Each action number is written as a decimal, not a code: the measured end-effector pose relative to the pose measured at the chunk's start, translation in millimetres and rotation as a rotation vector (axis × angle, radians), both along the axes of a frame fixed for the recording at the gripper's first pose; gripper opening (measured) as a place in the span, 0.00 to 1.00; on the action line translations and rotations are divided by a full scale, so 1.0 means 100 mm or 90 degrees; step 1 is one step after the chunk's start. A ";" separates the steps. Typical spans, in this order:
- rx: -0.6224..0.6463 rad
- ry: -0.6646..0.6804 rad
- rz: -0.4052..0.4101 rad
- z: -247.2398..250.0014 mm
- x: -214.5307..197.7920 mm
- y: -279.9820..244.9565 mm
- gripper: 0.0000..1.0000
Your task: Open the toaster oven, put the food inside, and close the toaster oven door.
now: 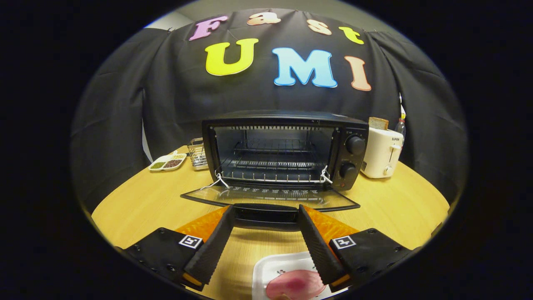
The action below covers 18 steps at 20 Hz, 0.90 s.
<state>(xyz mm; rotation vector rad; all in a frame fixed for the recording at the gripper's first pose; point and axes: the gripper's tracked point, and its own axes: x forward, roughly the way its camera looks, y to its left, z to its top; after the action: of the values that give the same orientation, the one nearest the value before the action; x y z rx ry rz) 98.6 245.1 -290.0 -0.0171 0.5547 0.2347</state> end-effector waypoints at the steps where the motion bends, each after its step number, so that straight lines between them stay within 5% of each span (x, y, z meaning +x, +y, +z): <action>1: 0.002 0.016 0.004 -0.05 -0.04 -0.01 0.97; 18: 0.101 0.364 0.122 0.06 -0.55 -1.10 0.98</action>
<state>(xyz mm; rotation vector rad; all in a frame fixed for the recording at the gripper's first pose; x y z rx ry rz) 43.8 135.2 -283.9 0.1554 1.1046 0.4761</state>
